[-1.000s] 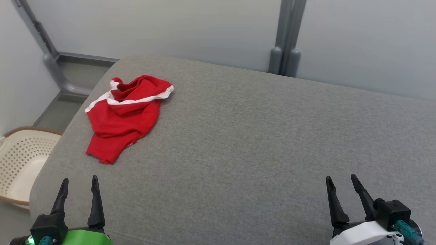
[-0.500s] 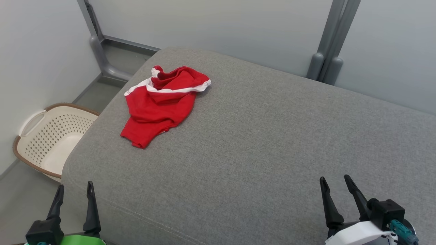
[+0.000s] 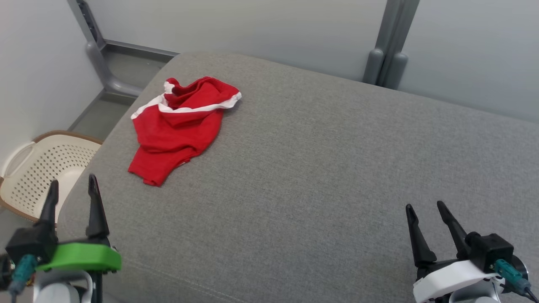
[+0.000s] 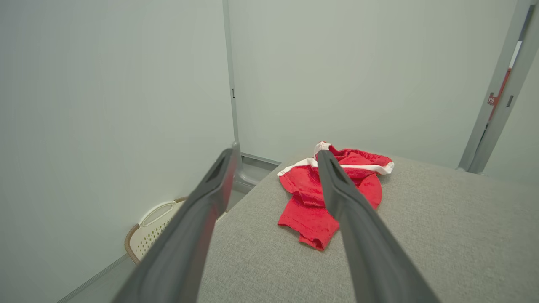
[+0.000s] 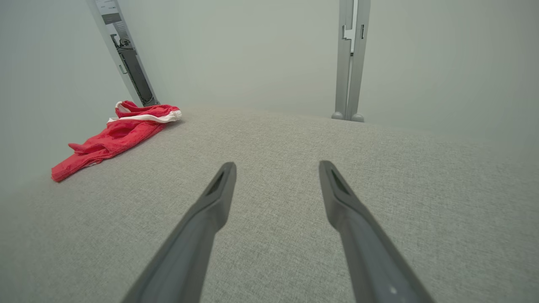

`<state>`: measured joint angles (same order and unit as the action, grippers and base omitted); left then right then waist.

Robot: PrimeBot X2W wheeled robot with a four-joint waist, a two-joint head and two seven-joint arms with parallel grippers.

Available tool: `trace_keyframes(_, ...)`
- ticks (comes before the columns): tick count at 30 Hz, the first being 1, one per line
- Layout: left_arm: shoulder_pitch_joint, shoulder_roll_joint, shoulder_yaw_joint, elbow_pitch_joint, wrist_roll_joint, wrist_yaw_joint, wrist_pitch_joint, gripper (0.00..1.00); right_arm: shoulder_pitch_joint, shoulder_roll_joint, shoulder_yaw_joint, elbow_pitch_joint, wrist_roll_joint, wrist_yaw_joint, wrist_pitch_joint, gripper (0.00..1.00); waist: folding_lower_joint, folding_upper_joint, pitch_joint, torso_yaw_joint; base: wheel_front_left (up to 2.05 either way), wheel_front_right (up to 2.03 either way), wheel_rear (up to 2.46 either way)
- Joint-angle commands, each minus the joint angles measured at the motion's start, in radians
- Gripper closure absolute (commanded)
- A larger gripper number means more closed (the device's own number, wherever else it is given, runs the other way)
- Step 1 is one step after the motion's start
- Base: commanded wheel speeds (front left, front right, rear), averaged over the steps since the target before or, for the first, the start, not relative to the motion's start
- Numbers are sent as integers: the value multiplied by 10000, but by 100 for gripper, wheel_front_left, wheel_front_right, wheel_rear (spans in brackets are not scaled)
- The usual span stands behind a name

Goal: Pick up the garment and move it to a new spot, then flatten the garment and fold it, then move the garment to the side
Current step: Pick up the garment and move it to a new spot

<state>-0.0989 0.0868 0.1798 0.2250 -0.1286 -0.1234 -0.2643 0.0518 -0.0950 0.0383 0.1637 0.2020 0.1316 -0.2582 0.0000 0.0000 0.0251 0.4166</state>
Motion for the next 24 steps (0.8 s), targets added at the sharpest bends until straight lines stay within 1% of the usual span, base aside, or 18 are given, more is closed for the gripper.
trace_keyframes(1, -609, 191, 50, 84, -127, -46, 5, 0, -174, -159, -104, -113, -66, -20, 51, 0, 0, 0, 650, -662, 0, 0, 0)
trace_keyframes(7, -2999, 759, 179, 529, -458, -54, 5, 0, -659, -622, -722, -648, -162, -20, 226, 0, 0, 0, 1965, -1753, 0, 0, 0)
trace_keyframes(13, -5340, 1449, 290, 1204, -812, -68, 7, 0, -989, -875, -1542, -1183, -197, -20, 263, 0, 0, 0, 3204, -2723, 0, 0, 0)
trace_keyframes(18, -6877, 2023, 284, 2403, -1148, -69, 70, 0, -1171, -916, -1893, -1464, -195, -20, 225, 0, 0, 0, 3943, -3314, 0, 0, 0)
trace_keyframes(20, -7352, 2153, 182, 2986, -1420, -73, 254, 0, -1263, -922, -1969, -1562, -186, -20, 204, 0, 0, 0, 4179, -3475, 0, 0, 0)
trace_keyframes(22, -7764, 2436, 93, 3587, -1608, -73, 435, 0, -1355, -935, -1988, -1639, -169, -20, 192, 0, 0, 0, 4403, -3611, 0, 0, 0)
trace_keyframes(24, -8090, 2588, -25, 4232, -1767, -74, 629, 0, -1451, -931, -1975, -1675, -178, -20, 174, 0, 0, 0, 4578, -3725, 0, 0, 0)
